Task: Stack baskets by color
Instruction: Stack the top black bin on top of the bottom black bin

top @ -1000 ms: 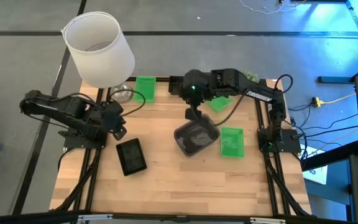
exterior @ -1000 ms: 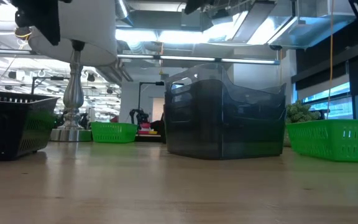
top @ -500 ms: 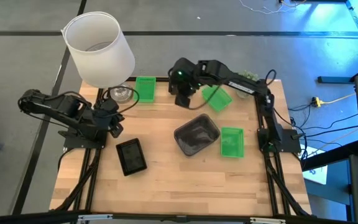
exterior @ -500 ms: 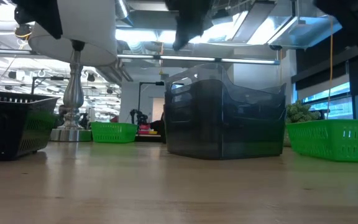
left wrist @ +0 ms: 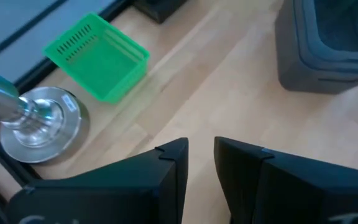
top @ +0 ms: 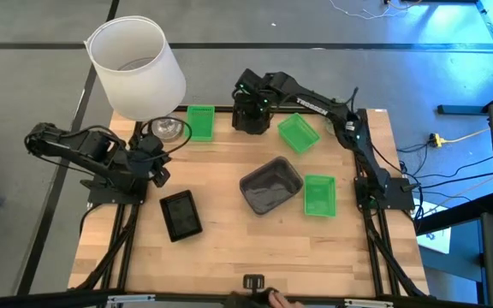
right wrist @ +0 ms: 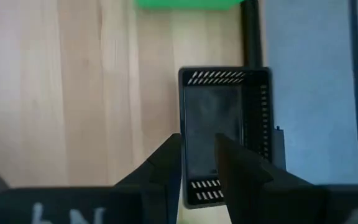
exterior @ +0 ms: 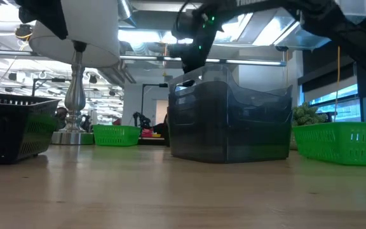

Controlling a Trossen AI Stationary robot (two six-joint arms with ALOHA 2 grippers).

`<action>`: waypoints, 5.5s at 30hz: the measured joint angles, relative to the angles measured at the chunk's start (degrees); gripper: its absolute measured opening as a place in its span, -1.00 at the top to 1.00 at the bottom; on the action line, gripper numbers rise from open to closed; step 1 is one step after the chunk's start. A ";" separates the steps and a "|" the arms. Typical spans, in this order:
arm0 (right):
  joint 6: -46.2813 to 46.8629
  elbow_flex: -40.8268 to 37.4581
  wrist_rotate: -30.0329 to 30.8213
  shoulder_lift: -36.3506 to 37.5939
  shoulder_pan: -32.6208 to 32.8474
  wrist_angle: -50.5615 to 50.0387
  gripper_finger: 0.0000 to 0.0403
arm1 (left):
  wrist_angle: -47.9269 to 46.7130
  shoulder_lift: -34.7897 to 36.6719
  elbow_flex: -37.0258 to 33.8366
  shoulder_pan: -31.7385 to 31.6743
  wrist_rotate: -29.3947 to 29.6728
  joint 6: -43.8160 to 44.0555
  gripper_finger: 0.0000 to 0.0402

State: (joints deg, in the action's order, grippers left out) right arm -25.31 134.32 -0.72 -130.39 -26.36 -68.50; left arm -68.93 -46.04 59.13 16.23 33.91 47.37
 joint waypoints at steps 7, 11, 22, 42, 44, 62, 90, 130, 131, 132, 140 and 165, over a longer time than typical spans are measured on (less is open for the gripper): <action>-8.63 0.00 -1.99 -4.62 -2.59 -1.10 0.52 | 0.00 0.00 0.00 -0.09 3.19 0.02 0.66; -10.69 0.00 -3.04 -6.49 -3.86 -2.25 0.52 | -0.02 0.00 0.00 -0.09 3.21 0.02 0.66; -11.08 0.00 -8.51 -9.62 -5.78 -4.77 0.52 | -0.02 0.00 0.02 -0.09 3.52 0.04 0.66; -12.93 -1.57 -8.39 -10.99 -6.47 -4.18 0.52 | -0.02 -0.01 0.01 -0.09 4.14 0.24 0.66; -12.97 -1.60 -8.16 -11.16 -6.63 -4.16 0.52 | -0.02 0.00 0.02 -0.09 4.15 0.26 0.66; -13.94 -1.64 -7.99 -14.87 -7.68 -4.09 0.58 | 0.00 -0.02 0.02 -0.07 4.10 0.49 0.66; -17.07 0.63 4.52 -7.06 3.24 -7.93 1.00 | -0.02 -0.02 0.02 -0.07 2.40 -0.98 0.66; -25.90 0.68 13.61 1.84 33.14 0.42 1.00 | 4.18 -0.13 0.02 -0.04 -1.25 -3.23 0.66; -25.70 0.68 14.88 1.84 33.38 0.76 1.00 | 5.68 -0.13 0.02 -0.06 -1.95 -3.10 0.66; -25.35 0.68 15.92 1.84 33.60 1.21 1.00 | 7.33 -0.11 0.02 -0.04 -2.40 -3.14 0.66; -20.48 0.68 20.36 1.84 34.07 3.27 1.00 | 17.68 -0.13 0.02 0.30 -9.98 -9.15 0.66; -13.94 0.66 18.09 1.84 33.92 0.65 1.00 | 22.03 -0.07 0.02 1.18 -0.40 -14.56 0.66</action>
State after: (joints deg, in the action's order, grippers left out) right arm -39.25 134.98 17.37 -128.55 7.55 -67.86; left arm -46.89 -46.11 59.16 17.41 33.52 32.82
